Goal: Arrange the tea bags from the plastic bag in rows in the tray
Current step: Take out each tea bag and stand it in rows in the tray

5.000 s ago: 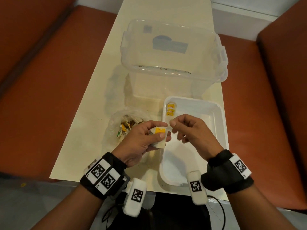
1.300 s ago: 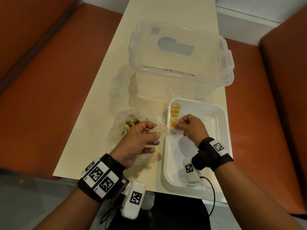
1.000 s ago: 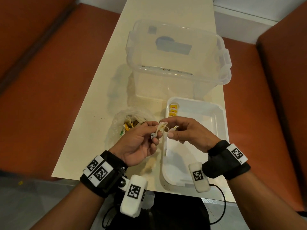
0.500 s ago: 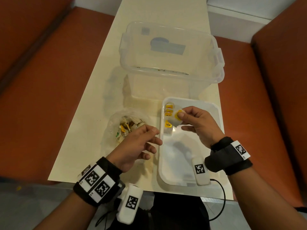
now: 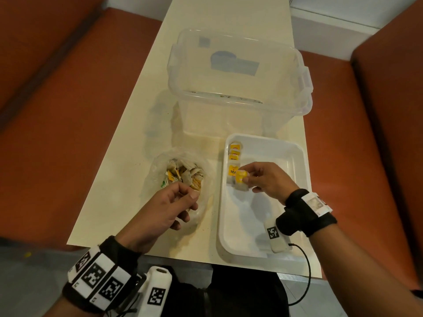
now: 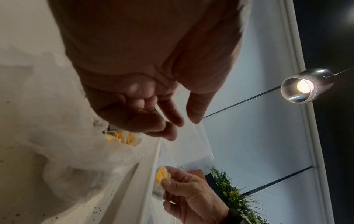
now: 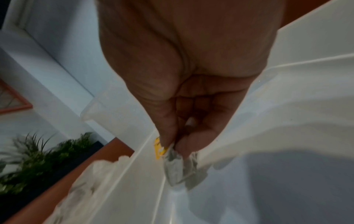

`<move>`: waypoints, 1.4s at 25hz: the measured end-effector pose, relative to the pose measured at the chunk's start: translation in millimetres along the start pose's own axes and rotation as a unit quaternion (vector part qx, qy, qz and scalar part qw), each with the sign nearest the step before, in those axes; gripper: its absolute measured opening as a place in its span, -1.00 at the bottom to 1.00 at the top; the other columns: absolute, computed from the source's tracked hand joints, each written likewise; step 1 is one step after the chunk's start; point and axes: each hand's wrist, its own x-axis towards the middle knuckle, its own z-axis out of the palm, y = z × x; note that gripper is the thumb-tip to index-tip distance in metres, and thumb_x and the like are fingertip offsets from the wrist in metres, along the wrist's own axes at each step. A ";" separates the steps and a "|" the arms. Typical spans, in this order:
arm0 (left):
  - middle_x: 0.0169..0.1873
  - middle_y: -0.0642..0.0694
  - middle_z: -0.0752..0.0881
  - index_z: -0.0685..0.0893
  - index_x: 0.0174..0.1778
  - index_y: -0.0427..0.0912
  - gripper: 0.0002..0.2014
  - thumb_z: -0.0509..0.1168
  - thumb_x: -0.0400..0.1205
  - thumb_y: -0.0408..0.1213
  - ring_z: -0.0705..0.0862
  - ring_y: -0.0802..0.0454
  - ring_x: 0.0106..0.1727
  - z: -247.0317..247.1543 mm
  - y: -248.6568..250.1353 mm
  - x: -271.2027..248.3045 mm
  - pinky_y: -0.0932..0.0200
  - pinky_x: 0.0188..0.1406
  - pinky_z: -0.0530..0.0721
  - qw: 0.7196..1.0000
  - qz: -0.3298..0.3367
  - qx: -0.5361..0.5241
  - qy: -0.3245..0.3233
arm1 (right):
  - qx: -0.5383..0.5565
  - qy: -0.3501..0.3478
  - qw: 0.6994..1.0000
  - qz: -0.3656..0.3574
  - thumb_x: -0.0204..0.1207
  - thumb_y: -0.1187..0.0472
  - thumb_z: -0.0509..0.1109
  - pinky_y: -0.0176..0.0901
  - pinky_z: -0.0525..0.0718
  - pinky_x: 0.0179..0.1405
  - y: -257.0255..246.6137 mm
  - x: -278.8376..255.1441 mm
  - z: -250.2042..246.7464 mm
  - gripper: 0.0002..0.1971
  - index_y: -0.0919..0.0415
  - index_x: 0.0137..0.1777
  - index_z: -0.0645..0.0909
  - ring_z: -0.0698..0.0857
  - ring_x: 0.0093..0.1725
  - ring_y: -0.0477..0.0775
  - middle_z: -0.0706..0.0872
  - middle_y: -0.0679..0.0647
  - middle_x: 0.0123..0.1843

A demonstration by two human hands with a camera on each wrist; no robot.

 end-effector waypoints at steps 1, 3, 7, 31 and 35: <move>-0.18 -0.03 0.77 0.65 -0.06 -0.12 -0.83 0.33 0.68 -0.08 0.61 0.09 -0.30 -2.7 -0.8 -1.0 0.20 -0.38 0.53 1.000 -0.001 -0.001 0.008 | -0.007 -0.009 1.000 0.006 0.57 0.34 0.50 -0.30 0.72 -0.26 2.0 2.9 5.0 -0.78 0.13 0.18 0.73 0.76 -0.22 -0.04 0.82 0.18 -0.06; -0.17 -0.05 0.77 0.65 -0.06 -0.12 -0.83 0.33 0.68 -0.09 0.61 0.08 -0.31 -6.9 -2.0 -1.9 0.20 -0.39 0.53 1.000 -0.003 -0.005 0.018 | 0.008 -0.001 1.000 0.021 0.52 0.34 0.55 -0.26 0.74 -0.26 4.8 9.4 13.7 -0.82 0.14 0.06 0.69 0.78 -0.26 -0.03 0.81 0.15 -0.13; -0.18 -0.05 0.76 0.64 -0.06 -0.11 -0.85 0.33 0.69 -0.11 0.60 0.11 -0.33 -7.9 -4.4 -2.8 0.21 -0.39 0.52 1.000 -0.009 -0.012 0.027 | 0.012 0.069 0.997 0.046 0.45 0.32 0.62 -0.07 0.80 -0.23 10.2 21.8 23.4 -0.82 0.19 -0.05 0.68 0.76 -0.30 0.06 0.81 0.12 -0.20; -0.23 -0.02 0.76 0.65 -0.07 -0.12 -0.92 0.33 0.70 -0.22 0.61 0.12 -0.34 -19.4 6.0 3.8 0.18 -0.37 0.50 0.999 0.003 -0.001 0.053 | 0.079 0.077 0.990 0.083 0.34 0.40 0.66 0.04 0.84 -0.14 9.4 28.1 31.6 -0.66 0.16 -0.17 0.52 0.79 -0.27 0.17 0.79 0.20 -0.18; -0.23 -0.02 0.77 0.65 -0.06 -0.12 -0.93 0.32 0.70 -0.22 0.60 0.13 -0.35 -23.4 9.8 5.3 0.18 -0.37 0.49 0.998 0.009 -0.004 0.058 | 0.071 0.078 0.991 0.086 0.33 0.39 0.68 0.14 0.86 -0.05 9.4 30.1 32.6 -0.66 0.17 -0.17 0.52 0.85 -0.17 0.25 0.82 0.22 -0.12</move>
